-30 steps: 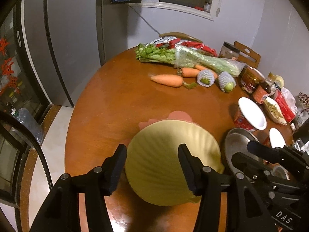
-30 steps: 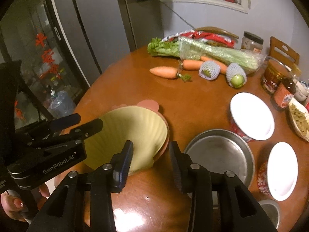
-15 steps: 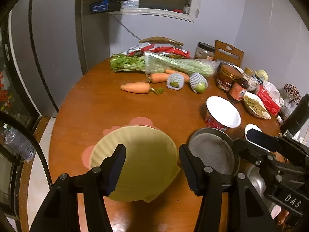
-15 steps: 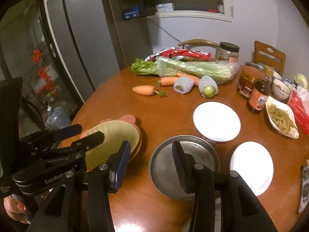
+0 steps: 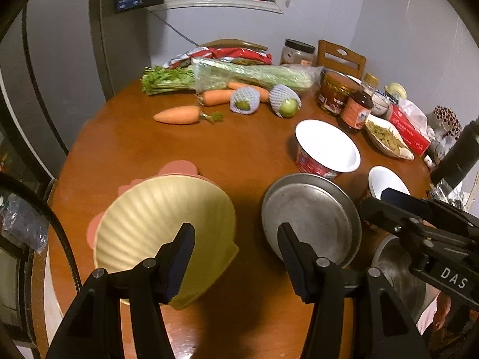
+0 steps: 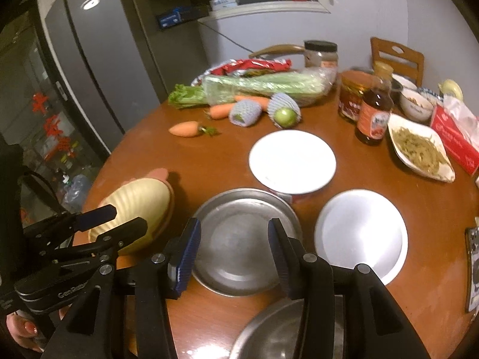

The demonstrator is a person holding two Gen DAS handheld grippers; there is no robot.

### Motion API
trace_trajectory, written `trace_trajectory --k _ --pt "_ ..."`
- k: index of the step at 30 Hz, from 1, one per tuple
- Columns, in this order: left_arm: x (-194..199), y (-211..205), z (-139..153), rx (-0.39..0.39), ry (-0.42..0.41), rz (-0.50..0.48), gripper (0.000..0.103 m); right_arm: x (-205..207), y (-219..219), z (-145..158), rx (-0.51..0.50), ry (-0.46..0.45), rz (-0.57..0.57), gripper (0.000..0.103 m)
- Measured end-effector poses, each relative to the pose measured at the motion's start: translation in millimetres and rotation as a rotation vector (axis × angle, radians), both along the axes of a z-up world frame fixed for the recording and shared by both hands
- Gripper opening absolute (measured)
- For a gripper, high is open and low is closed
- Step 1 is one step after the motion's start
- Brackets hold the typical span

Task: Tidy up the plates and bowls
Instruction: 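Open the left gripper and move it to the grey metal tray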

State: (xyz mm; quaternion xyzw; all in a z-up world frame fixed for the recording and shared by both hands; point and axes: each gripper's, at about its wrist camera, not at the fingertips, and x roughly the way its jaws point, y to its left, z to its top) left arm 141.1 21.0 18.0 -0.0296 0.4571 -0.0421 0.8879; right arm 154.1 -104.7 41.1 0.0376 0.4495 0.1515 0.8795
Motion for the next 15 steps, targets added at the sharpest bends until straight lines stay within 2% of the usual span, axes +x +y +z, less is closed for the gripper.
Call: trace_trajectory --k 8,15 --pt "4.0 -21.7 -18.6 -0.009 0.052 -0.049 0.057 6.7 -12.1 -18.5 0.012 0.055 -0.012 0.048" --pt "7.3 -33.6 -24.4 0.037 0.058 -0.040 0.057 23.5 -11.7 -32.1 -0.010 0.092 -0.006 0.048"
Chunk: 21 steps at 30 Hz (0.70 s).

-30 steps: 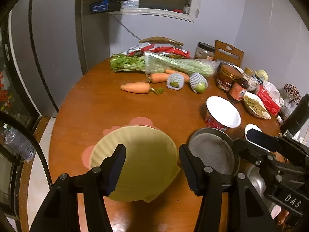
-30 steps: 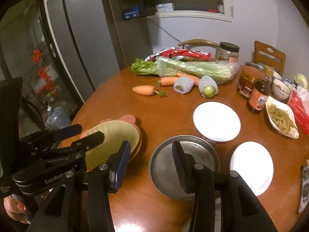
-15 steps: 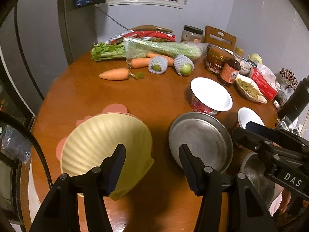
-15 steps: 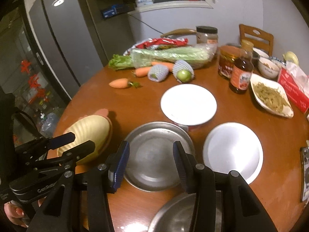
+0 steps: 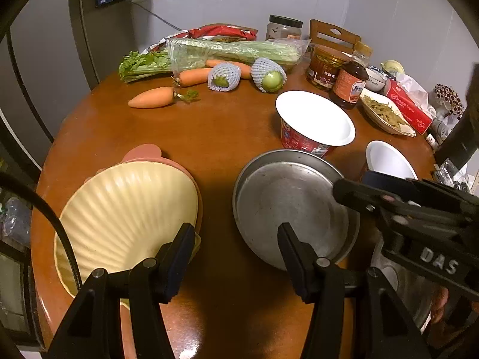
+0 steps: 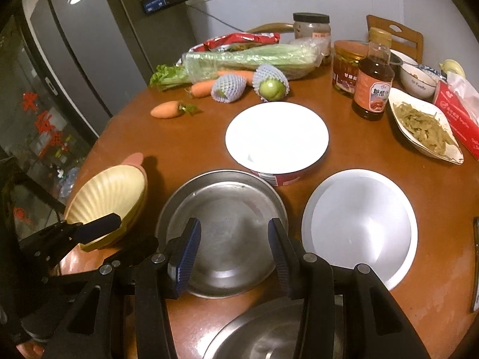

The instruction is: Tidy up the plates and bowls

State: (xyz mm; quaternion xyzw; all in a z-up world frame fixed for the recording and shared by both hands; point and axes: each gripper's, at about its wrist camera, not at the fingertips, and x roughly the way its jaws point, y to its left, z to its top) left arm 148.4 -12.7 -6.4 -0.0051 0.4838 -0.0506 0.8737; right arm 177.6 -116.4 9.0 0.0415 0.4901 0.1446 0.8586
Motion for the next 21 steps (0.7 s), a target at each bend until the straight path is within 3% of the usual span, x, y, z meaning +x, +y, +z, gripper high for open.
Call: trace_trajectory --k 8,11,21 --pt "-16.0 -2.6 13.6 -0.056 -0.011 -0.034 0.057 22.2 5.0 -10.9 -0.022 0.039 0.018 0.048" --pt "-21.1 -11.3 14.1 -0.042 -0.018 -0.049 0.057 28.4 4.2 -15.6 -0.035 0.056 0.014 0.048" --pt "-7.8 -38.1 -14.0 -0.024 0.072 -0.069 0.057 41.8 9.5 -23.8 -0.077 0.078 0.042 0.048"
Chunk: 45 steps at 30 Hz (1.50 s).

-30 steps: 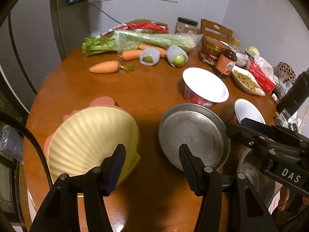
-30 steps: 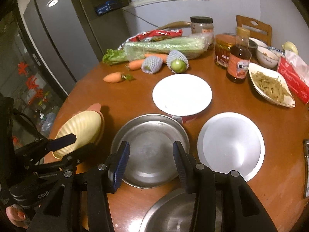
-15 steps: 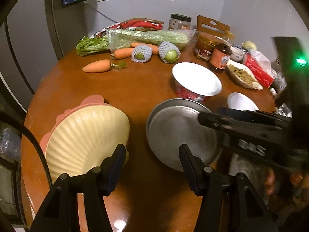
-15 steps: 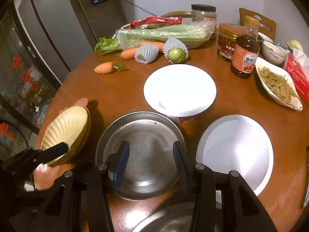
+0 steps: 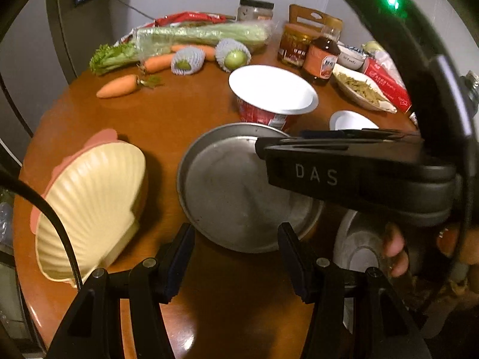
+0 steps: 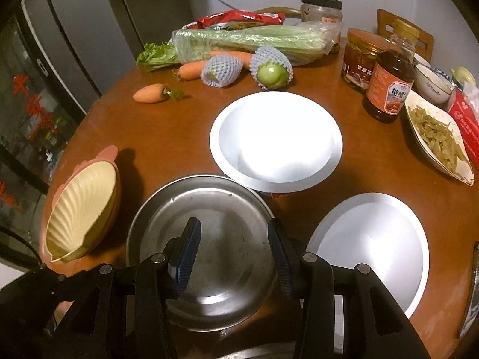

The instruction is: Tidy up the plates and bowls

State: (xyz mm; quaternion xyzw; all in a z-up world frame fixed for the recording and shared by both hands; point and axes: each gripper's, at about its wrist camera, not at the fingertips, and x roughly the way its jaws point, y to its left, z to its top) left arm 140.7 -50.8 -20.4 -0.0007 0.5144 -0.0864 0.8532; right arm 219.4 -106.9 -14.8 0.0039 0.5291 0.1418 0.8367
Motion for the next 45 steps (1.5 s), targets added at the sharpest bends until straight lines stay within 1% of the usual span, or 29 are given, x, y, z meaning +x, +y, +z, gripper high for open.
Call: trace_trajectory --k 4,10,13,17,20,21,23,27,34,37,40,42,44,45 --pt "7.2 0.1 -6.9 0.016 0.026 0.028 0.057 4.7 3.3 -3.5 -0.020 0.001 0.010 0.048" --pt "16.3 2.3 -19.0 0.041 0.072 0.076 0.057 10.7 10.4 -8.1 -0.019 0.019 0.038 0.048" --pt "17.0 3.6 -20.6 0.054 0.065 0.080 0.057 10.5 15.7 -11.7 -0.015 0.039 0.056 0.048" --pt "19.8 5.2 -21.0 0.061 0.062 0.087 0.057 7.4 13.0 -7.6 -0.043 0.003 0.036 0.048" --pt "21.7 3.4 -22.1 0.068 0.064 0.087 0.057 7.6 7.3 -6.2 -0.042 0.008 0.015 0.048" --pt "22.1 3.0 -22.6 0.075 0.067 0.090 0.057 6.6 7.3 -5.6 -0.046 0.006 0.015 0.048" --pt "21.3 4.9 -21.7 0.064 0.064 0.094 0.057 4.4 10.2 -3.6 -0.046 -0.005 0.033 0.048" --pt "18.7 4.4 -23.0 0.093 0.061 0.088 0.057 6.2 16.1 -4.6 -0.071 -0.013 0.050 0.048" --pt "12.8 12.7 -22.5 0.077 0.067 0.080 0.058 6.1 23.8 -10.9 -0.112 0.005 0.070 0.048" --pt "9.0 20.2 -22.6 0.082 0.075 0.092 0.058 2.0 22.8 -6.9 -0.109 -0.011 0.071 0.048" --pt "5.0 27.0 -23.1 0.085 0.075 0.101 0.058 -0.1 19.7 -5.9 -0.126 -0.027 0.056 0.048" --pt "2.0 31.4 -23.3 0.083 0.074 0.106 0.058 0.0 19.6 -10.3 -0.129 -0.008 0.068 0.048" --pt "-1.2 35.2 -23.4 0.079 0.073 0.113 0.058 -1.2 22.4 -17.9 -0.160 0.022 0.085 0.048" --pt "-2.5 36.9 -23.5 0.080 0.073 0.116 0.058 -3.9 25.5 -18.4 -0.162 0.015 0.106 0.048"
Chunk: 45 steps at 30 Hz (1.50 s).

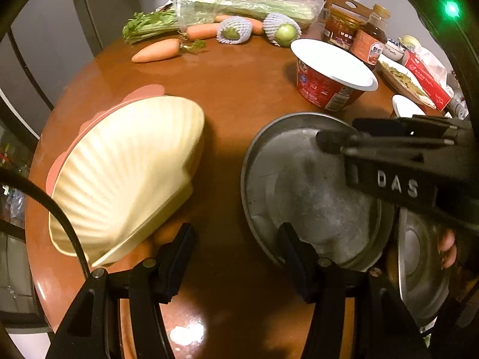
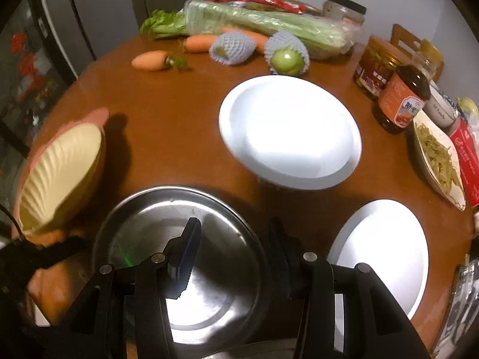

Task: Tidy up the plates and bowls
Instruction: 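Lift the grey metal tray with both grippers toward the yellow shell bowl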

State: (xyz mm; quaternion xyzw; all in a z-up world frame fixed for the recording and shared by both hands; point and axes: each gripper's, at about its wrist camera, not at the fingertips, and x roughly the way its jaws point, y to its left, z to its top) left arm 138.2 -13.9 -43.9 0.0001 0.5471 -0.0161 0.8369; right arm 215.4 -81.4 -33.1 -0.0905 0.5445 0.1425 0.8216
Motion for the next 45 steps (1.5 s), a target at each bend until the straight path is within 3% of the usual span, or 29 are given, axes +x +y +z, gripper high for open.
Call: trace_trajectory --k 6,15,22,25,31,45 --pt "-12.1 11.2 0.7 -0.020 -0.015 0.012 0.058 -12.2 13.0 -5.1 -0.020 0.003 0.071 0.040" --pt "-33.5 26.3 0.8 -0.052 -0.050 0.066 0.058 -23.8 23.7 -4.4 0.013 0.016 0.094 0.039" --pt "-44.6 26.2 0.3 -0.043 -0.076 0.075 0.058 -38.0 31.9 -3.2 0.111 0.052 0.115 0.038" --pt "-49.2 30.0 1.0 -0.074 -0.087 0.079 0.058 -46.9 37.6 -2.3 0.095 0.045 0.127 0.036" --pt "-55.9 40.3 3.0 -0.125 -0.100 0.101 0.050 -61.7 36.4 -0.3 0.110 0.030 0.090 0.033" --pt "-76.7 43.0 13.4 -0.138 -0.122 0.084 0.050 -93.0 29.2 17.1 0.179 -0.017 0.063 0.031"
